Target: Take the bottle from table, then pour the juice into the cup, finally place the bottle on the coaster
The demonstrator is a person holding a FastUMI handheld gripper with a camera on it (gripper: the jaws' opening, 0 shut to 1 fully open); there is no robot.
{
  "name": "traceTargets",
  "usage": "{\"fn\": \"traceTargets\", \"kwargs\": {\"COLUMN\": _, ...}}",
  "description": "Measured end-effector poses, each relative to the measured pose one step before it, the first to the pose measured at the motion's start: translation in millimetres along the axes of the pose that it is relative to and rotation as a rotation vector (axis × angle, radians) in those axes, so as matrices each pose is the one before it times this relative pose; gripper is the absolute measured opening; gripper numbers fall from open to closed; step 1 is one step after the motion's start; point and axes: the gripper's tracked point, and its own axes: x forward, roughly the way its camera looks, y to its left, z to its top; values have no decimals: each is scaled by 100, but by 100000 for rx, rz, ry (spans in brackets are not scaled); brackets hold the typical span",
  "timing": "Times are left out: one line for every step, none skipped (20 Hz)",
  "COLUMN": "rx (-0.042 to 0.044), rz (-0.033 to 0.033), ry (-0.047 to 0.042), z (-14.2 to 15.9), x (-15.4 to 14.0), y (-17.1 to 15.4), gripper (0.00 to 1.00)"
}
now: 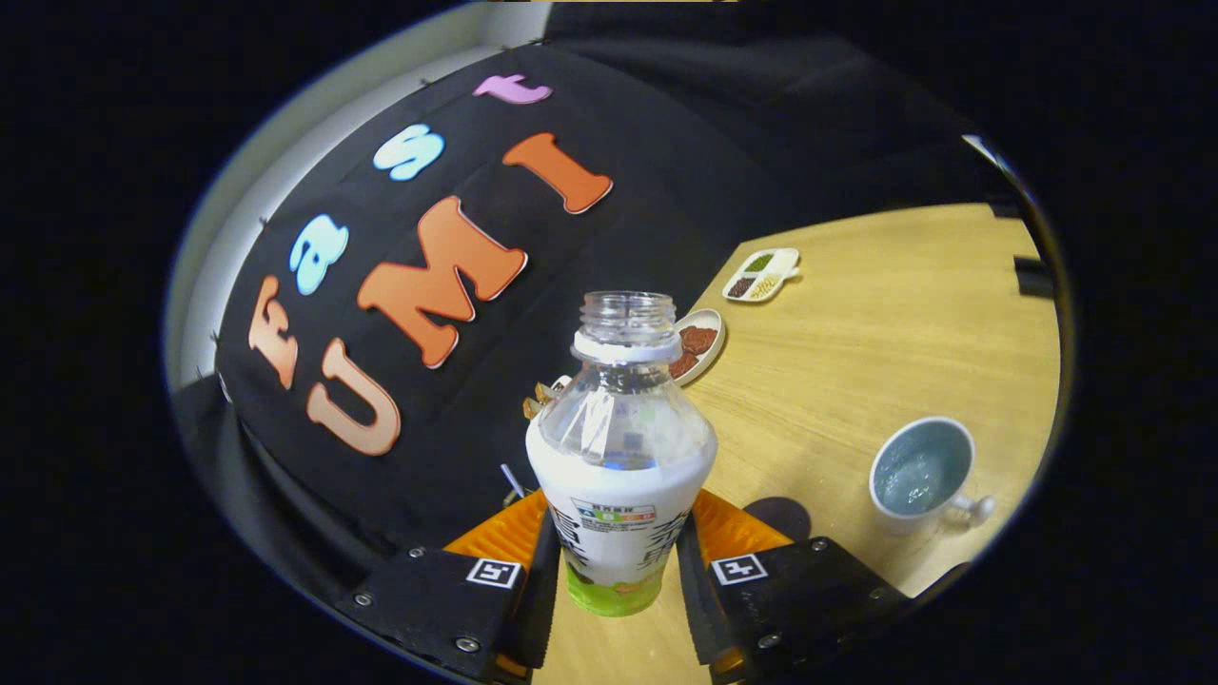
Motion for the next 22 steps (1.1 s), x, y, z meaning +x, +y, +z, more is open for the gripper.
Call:
{"fn": "traceTargets", "kwargs": {"rx": -9095, "rz": -3679, "ry": -1314, "z": 48, "x": 456, "y": -609, "gripper": 58}}
{"fn": "traceTargets", "kwargs": {"rx": -7507, "rz": -3425, "ry": -899, "z": 182, "x": 493, "y": -694, "gripper": 58}}
{"fn": "traceTargets", "kwargs": {"rx": -5729, "rz": -1863, "ry": -481, "z": -90, "x": 390, "y": -451, "gripper": 58}}
{"fn": "traceTargets", "kwargs": {"rx": -4207, "rz": -870, "ry": 374, "z": -335, "x": 346, "y": -138, "gripper": 58}}
{"fn": "traceTargets", "kwargs": {"rx": -3680, "rz": -345, "ry": 484, "z": -429, "x": 612, "y": -89, "gripper": 58}}
{"fn": "traceTargets", "kwargs": {"rx": -4101, "rz": -964, "ry": 631, "z": -649, "x": 496, "y": -58, "gripper": 58}}
{"fn": "traceTargets", "kwargs": {"rx": -4848, "rz": -1198, "ry": 478, "z": -581, "x": 480, "y": -11, "gripper": 58}}
{"fn": "traceTargets", "kwargs": {"rx": -4537, "rz": -1569, "ry": 650, "z": -428, "x": 602, "y": -186, "gripper": 58}}
{"fn": "traceTargets", "kwargs": {"rx": -3946, "rz": -695, "ry": 606, "z": -346, "x": 572, "y": 65, "gripper": 58}}
{"fn": "traceTargets", "kwargs": {"rx": -3430, "rz": -258, "ry": 385, "z": -295, "x": 532, "y": 201, "gripper": 58}}
{"fn": "traceTargets", "kwargs": {"rx": -3185, "rz": -873, "ry": 102, "z": -220, "x": 467, "y": -13, "gripper": 58}}
{"fn": "traceTargets", "kwargs": {"rx": -3140, "rz": -1754, "ry": 144, "z": -399, "x": -66, "y": -276, "gripper": 59}}
{"fn": "traceTargets", "kwargs": {"rx": -2609, "rz": -1228, "ry": 135, "z": -348, "x": 285, "y": -172, "gripper": 59}}
{"fn": "traceTargets", "kwargs": {"rx": -1899, "rz": -522, "ry": -647, "z": 35, "x": 104, "y": -62, "gripper": 60}}
{"fn": "traceTargets", "kwargs": {"rx": -1343, "rz": -995, "ry": -602, "z": 35, "x": 123, "y": -234, "gripper": 59}}
{"fn": "traceTargets", "kwargs": {"rx": -1124, "rz": -917, "ry": -368, "z": -14, "x": 174, "y": -76, "gripper": 60}}
{"fn": "traceTargets", "kwargs": {"rx": -808, "rz": -251, "ry": -221, "z": -74, "x": 130, "y": 102, "gripper": 61}}
{"fn": "traceTargets", "kwargs": {"rx": -195, "rz": 402, "ry": 264, "z": -172, "x": 246, "y": 126, "gripper": 62}}
{"fn": "traceTargets", "kwargs": {"rx": 401, "rz": 709, "ry": 196, "z": -167, "x": 136, "y": 189, "gripper": 63}}
{"fn": "traceTargets", "kwargs": {"rx": 731, "rz": 939, "ry": -62, "z": -123, "x": 280, "y": 349, "gripper": 63}}
{"fn": "traceTargets", "kwargs": {"rx": 390, "rz": 527, "ry": -291, "z": -120, "x": 186, "y": 360, "gripper": 64}}
{"fn": "traceTargets", "kwargs": {"rx": 13, "rz": -103, "ry": 82, "z": -188, "x": 216, "y": 116, "gripper": 64}}
